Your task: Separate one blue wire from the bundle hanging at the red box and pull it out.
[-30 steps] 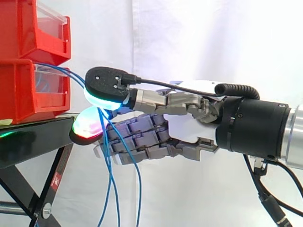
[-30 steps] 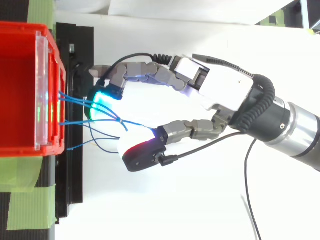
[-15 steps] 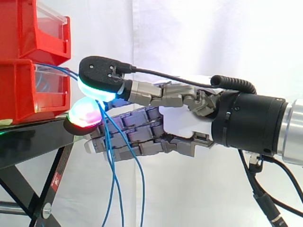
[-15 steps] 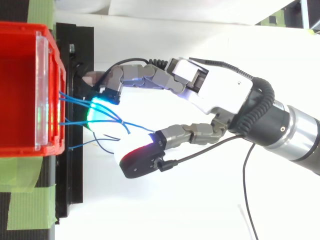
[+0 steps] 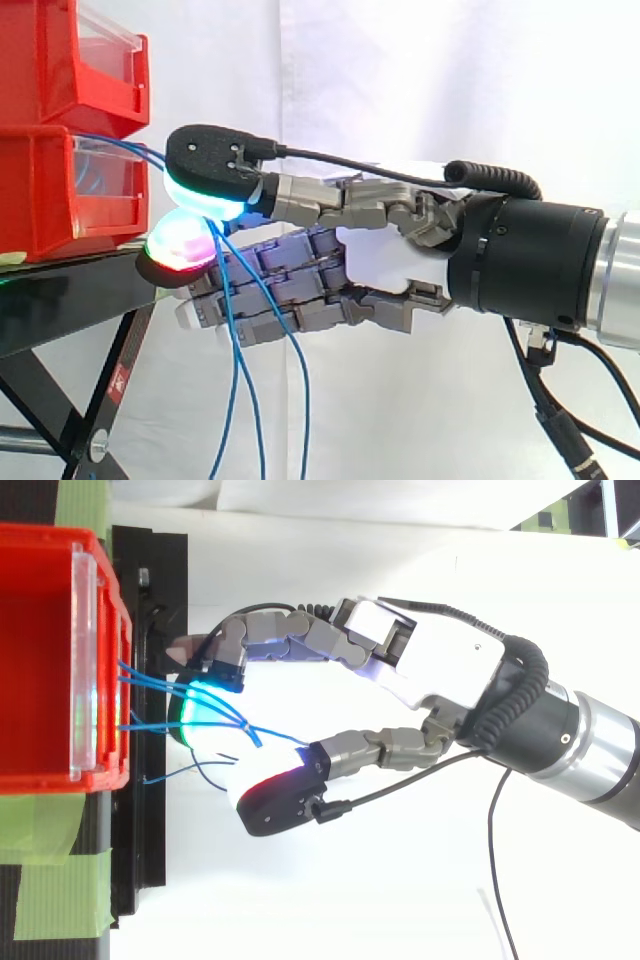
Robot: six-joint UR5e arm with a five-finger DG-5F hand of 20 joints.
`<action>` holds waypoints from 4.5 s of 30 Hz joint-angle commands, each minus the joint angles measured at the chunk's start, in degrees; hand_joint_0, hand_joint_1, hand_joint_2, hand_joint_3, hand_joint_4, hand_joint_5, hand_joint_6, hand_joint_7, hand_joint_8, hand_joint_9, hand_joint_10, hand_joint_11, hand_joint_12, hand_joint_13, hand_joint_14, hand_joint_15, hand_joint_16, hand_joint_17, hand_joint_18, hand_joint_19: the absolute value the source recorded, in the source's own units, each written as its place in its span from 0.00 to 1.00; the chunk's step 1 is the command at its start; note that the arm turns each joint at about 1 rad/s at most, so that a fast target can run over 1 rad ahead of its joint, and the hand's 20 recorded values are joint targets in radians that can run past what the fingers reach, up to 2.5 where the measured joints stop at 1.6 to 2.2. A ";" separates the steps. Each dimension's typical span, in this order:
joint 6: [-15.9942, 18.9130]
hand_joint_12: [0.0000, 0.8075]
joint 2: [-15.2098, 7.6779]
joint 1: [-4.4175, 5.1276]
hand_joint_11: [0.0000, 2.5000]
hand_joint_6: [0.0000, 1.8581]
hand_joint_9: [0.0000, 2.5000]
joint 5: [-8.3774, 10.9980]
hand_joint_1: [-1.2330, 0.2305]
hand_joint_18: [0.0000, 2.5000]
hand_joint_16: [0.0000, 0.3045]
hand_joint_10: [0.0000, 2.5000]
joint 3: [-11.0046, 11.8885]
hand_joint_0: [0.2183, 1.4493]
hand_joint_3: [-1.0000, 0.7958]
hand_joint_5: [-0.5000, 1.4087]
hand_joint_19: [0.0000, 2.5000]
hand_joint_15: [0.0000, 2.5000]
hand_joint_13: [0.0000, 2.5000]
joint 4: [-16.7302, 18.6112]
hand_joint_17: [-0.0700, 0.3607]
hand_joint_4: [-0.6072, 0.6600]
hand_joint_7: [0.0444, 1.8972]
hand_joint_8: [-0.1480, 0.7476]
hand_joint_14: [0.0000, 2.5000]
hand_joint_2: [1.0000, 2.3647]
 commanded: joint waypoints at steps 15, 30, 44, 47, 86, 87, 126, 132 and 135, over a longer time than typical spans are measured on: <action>1.76 0.51 0.00 -0.65 0.08 0.27 0.20 1.24 0.39 0.19 0.19 0.00 0.00 0.30 0.31 0.20 0.14 0.12 0.20 -0.12 0.47 0.73 0.64 0.54 0.00 0.00; 4.75 0.51 0.00 -0.73 0.08 0.30 0.21 1.15 0.38 0.21 0.19 0.00 0.00 0.32 0.33 0.20 0.15 0.12 0.21 -1.43 0.46 0.71 0.61 0.54 0.00 0.01; 5.98 0.51 0.00 -1.08 0.09 0.29 0.21 0.89 0.39 0.21 0.19 0.00 0.00 0.30 0.32 0.20 0.15 0.13 0.21 -1.35 0.46 0.72 0.62 0.55 0.00 0.00; 6.51 0.51 0.00 -1.35 0.09 0.29 0.21 0.89 0.39 0.22 0.19 0.00 0.00 0.30 0.32 0.20 0.16 0.13 0.22 -1.35 0.46 0.71 0.63 0.55 0.00 0.00; 6.77 0.51 0.00 -1.26 0.10 0.36 0.21 0.98 0.37 0.23 0.19 0.00 0.00 0.31 0.33 0.18 0.16 0.14 0.23 -3.98 0.46 0.71 0.52 0.54 0.00 0.01; 6.77 0.51 0.00 -1.26 0.10 0.36 0.21 0.98 0.38 0.23 0.19 0.00 0.00 0.31 0.33 0.18 0.17 0.14 0.23 -3.98 0.46 0.70 0.52 0.54 0.00 0.01; 10.55 0.51 0.09 -1.26 0.10 0.38 0.21 0.80 0.35 0.23 0.19 0.00 1.67 0.33 0.36 0.18 0.17 0.15 0.24 -6.36 0.46 0.70 0.49 0.54 0.01 0.01; 10.64 0.51 0.09 -1.26 0.10 0.39 0.21 0.18 0.35 0.24 0.19 0.00 1.67 0.33 0.36 0.17 0.17 0.15 0.24 -7.06 0.46 0.70 0.48 0.54 0.01 0.01; 10.81 0.51 0.09 -1.26 0.10 0.40 0.21 0.01 0.36 0.24 0.19 0.00 1.67 0.33 0.37 0.17 0.17 0.15 0.24 -7.06 0.46 0.69 0.47 0.54 0.01 0.01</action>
